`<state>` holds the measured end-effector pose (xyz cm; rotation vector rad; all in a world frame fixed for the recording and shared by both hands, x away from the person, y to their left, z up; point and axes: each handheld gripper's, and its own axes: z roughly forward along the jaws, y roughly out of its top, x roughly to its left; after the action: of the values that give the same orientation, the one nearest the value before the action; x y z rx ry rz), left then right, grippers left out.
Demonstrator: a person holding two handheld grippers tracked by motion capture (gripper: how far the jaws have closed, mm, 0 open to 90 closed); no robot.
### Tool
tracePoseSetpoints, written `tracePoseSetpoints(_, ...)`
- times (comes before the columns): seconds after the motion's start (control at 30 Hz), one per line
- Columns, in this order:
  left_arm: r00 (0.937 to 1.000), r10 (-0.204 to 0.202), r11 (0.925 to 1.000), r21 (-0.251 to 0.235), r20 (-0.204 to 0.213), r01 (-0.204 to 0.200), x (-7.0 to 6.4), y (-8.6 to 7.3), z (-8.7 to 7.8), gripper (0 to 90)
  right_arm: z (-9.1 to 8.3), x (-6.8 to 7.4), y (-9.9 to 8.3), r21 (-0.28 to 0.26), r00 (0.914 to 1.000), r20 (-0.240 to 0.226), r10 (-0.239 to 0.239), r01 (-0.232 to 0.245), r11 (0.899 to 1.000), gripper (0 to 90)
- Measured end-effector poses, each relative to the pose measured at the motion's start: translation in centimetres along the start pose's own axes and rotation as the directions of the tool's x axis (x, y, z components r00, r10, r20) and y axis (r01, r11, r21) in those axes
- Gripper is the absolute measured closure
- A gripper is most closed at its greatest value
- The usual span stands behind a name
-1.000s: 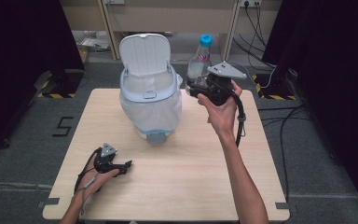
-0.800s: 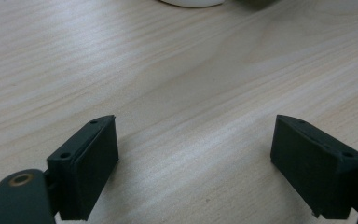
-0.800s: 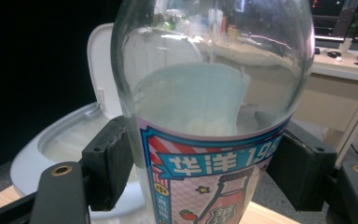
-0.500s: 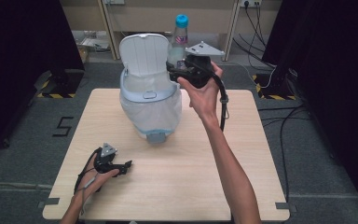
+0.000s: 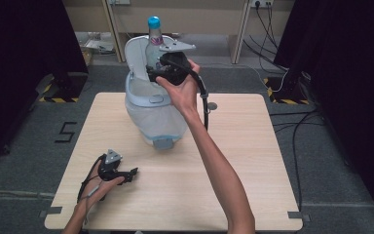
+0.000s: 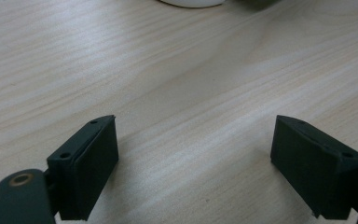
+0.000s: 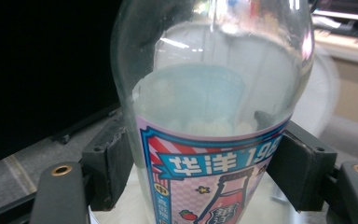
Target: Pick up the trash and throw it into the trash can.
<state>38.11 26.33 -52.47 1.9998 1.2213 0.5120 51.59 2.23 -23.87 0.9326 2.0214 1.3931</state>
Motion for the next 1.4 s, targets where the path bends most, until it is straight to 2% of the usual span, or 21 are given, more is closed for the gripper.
tracePoseSetpoints(0.03,1.0000,0.003,1.0000,0.003,0.000,-0.003,0.0,0.0,0.0,14.1,0.0,0.0,0.0,0.000,1.0000,0.000,0.000,0.000,1.000,28.3)
tracePoseSetpoints(0.13,1.0000,0.001,1.0000,0.001,0.000,-0.001,0.0,0.0,0.0,14.2,1.6,0.0,-0.9,0.042,0.9995,-0.029,0.010,-0.008,0.999,28.2)
tracePoseSetpoints(0.27,1.0000,0.006,1.0000,0.005,0.001,-0.006,0.0,0.0,0.0,14.1,2.5,0.0,-1.6,0.073,0.9992,-0.039,0.004,-0.002,0.997,28.0)
tracePoseSetpoints(0.37,1.0000,0.006,1.0000,0.005,0.001,-0.006,0.0,0.0,0.0,14.1,2.9,-0.2,-2.0,0.075,0.9980,-0.057,0.029,-0.024,0.997,27.0)
tracePoseSetpoints(0.47,1.0000,0.007,1.0000,0.006,0.001,-0.007,0.0,0.0,0.0,14.1,3.0,-0.2,-2.2,0.084,0.9979,-0.064,0.014,-0.008,0.996,27.2)
tracePoseSetpoints(0.5,1.0000,0.006,1.0000,0.005,0.000,-0.006,0.0,0.0,0.0,14.1,2.8,-0.2,-2.3,0.047,0.9981,-0.060,0.014,-0.011,0.999,29.7)
tracePoseSetpoints(0.53,1.0000,0.006,1.0000,0.005,0.000,-0.006,0.0,0.0,0.0,14.1,2.4,-0.3,-2.2,0.010,0.9968,-0.069,0.040,-0.040,0.999,29.5)
tracePoseSetpoints(0.57,1.0000,0.006,1.0000,0.005,-0.001,-0.006,0.0,0.0,0.0,14.1,2.1,-0.4,-2.0,-0.007,0.9944,-0.085,0.063,-0.064,0.998,27.5)
tracePoseSetpoints(0.6,1.0000,0.001,1.0000,0.004,-0.001,-0.001,0.0,0.0,0.0,14.8,1.4,-0.6,-1.7,-0.017,0.9931,-0.099,0.063,-0.065,0.998,28.7)
tracePoseSetpoints(0.67,1.0000,0.004,1.0000,0.006,-0.003,-0.004,0.0,0.1,0.0,14.3,0.9,-0.9,-1.6,-0.018,0.9950,-0.087,0.049,-0.051,0.999,30.1)
tracePoseSetpoints(0.73,1.0000,0.001,1.0000,0.005,-0.002,-0.001,0.0,0.0,0.0,14.2,0.6,-1.1,-1.7,-0.019,0.9947,-0.087,0.055,-0.057,0.998,31.1)
tracePoseSetpoints(1.03,1.0000,0.003,1.0000,0.005,-0.003,-0.003,0.0,0.1,0.0,14.2,-1.3,-4.1,-2.9,-0.036,0.9964,-0.060,0.061,-0.063,0.997,36.3)
tracePoseSetpoints(1.13,1.0000,0.002,1.0000,0.005,-0.003,-0.002,0.0,0.1,0.0,14.1,-2.0,-5.6,-3.0,-0.049,0.9975,-0.039,0.060,-0.062,0.997,46.0)
tracePoseSetpoints(1.17,1.0000,0.002,1.0000,0.005,-0.003,-0.002,0.0,0.1,0.0,14.1,-2.0,-5.6,-3.0,-0.049,0.9975,-0.039,0.060,-0.062,0.997,46.0)
tracePoseSetpoints(1.27,1.0000,0.002,1.0000,0.006,-0.004,-0.002,0.0,0.1,0.0,14.1,-2.2,-6.6,-3.3,-0.048,0.9982,-0.025,0.054,-0.055,0.997,53.9)
tracePoseSetpoints(1.4,1.0000,0.000,1.0000,0.008,-0.006,0.000,0.0,0.1,0.0,14.0,-2.2,-7.7,-3.8,-0.052,0.9972,-0.022,0.071,-0.072,0.996,63.6)
